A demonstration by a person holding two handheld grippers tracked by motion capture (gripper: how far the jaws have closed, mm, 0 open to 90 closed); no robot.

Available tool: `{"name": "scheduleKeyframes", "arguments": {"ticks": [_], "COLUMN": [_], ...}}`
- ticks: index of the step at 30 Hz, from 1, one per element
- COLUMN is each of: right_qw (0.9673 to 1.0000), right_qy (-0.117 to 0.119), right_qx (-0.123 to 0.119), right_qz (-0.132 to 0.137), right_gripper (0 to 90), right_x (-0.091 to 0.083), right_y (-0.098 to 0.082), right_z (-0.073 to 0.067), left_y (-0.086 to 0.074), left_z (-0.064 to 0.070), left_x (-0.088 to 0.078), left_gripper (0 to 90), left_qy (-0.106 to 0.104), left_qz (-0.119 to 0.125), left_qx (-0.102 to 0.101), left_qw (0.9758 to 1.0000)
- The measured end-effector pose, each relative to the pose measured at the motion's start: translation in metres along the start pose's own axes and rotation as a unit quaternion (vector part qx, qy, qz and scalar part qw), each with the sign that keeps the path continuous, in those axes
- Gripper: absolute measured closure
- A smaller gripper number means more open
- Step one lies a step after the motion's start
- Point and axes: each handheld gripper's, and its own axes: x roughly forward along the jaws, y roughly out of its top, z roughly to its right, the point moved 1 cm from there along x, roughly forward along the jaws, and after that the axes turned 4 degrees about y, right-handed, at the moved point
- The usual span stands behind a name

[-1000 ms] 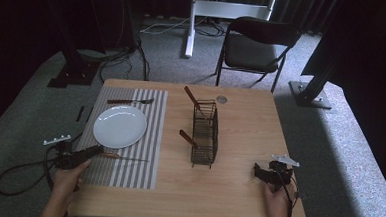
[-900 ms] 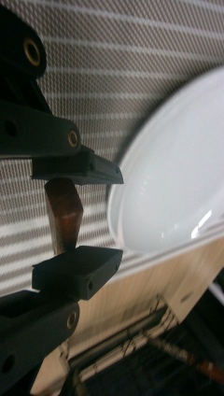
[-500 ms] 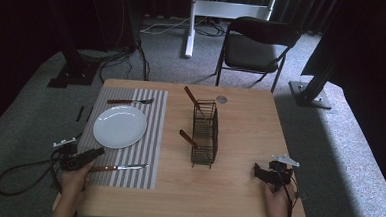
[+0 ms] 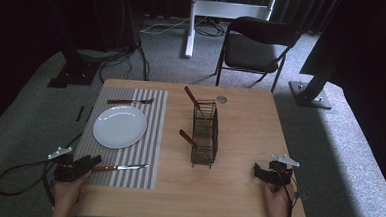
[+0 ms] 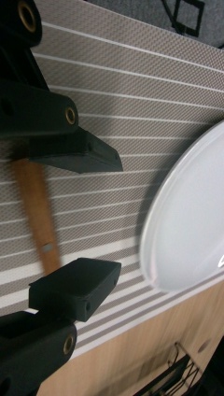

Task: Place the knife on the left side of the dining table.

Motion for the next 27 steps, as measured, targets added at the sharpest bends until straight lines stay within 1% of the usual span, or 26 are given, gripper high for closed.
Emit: {"name": "scheduleKeyframes", "arguments": {"ticks": [1, 2, 5, 8, 10, 12, 16, 17, 21, 23, 24, 25, 27], "right_qw": [1.0, 1.0, 1.0, 1.0, 1.0, 1.0, 1.0, 1.0, 1.0, 1.0, 1.0, 1.0, 1.0], "right_qy": [0.0, 0.0, 0.0, 0.0, 0.0, 0.0, 0.0, 0.0, 0.0, 0.0, 0.0, 0.0, 0.0], "right_qx": [0.0, 0.0, 0.0, 0.0, 0.0, 0.0, 0.0, 0.0, 0.0, 0.0, 0.0, 0.0, 0.0], "right_qz": [0.0, 0.0, 0.0, 0.0, 0.0, 0.0, 0.0, 0.0, 0.0, 0.0, 0.0, 0.0, 0.0], "right_gripper": [12.6, 12.7, 12.6, 12.6, 12.6, 12.6, 12.6, 12.6, 12.6, 12.6, 12.6, 12.6, 12.6], "right_x": [0.0, 0.0, 0.0, 0.0, 0.0, 0.0, 0.0, 0.0, 0.0, 0.0, 0.0, 0.0, 0.0], "right_y": [0.0, 0.0, 0.0, 0.0, 0.0, 0.0, 0.0, 0.0, 0.0, 0.0, 0.0, 0.0, 0.0], "right_z": [0.0, 0.0, 0.0, 0.0, 0.0, 0.0, 0.0, 0.0, 0.0, 0.0, 0.0, 0.0, 0.0], "left_y": [-0.003, -0.007, -0.017, -0.025, -0.03, -0.033, -0.036, -0.035, -0.034, -0.036, -0.037, -0.038, -0.04], "left_z": [0.001, 0.001, 0.0, -0.002, -0.002, -0.002, -0.001, -0.001, 0.0, 0.004, 0.006, 0.008, 0.012], "left_x": [-0.003, -0.006, -0.011, -0.014, -0.014, -0.013, -0.009, -0.007, -0.005, -0.006, -0.006, -0.006, -0.005], "left_gripper": [45.7, 45.7, 45.6, 45.7, 45.6, 45.6, 45.6, 44.7, 44.5, 44.5, 44.5, 44.4, 42.5], "left_qy": [0.003, 0.006, 0.008, 0.005, 0.01, 0.015, 0.026, 0.03, 0.036, 0.049, 0.05, 0.051, 0.042], "left_qz": [0.0, 0.002, 0.003, 0.002, 0.002, -0.004, -0.015, -0.012, -0.011, -0.002, -0.003, -0.003, -0.01], "left_qx": [0.007, 0.009, 0.007, 0.001, 0.003, 0.007, 0.017, 0.024, 0.027, 0.028, 0.034, 0.036, 0.038], "left_qw": [1.0, 0.9999, 0.9999, 1.0, 0.9999, 0.9998, 0.9994, 0.9992, 0.9989, 0.9984, 0.9982, 0.9981, 0.9983]}}
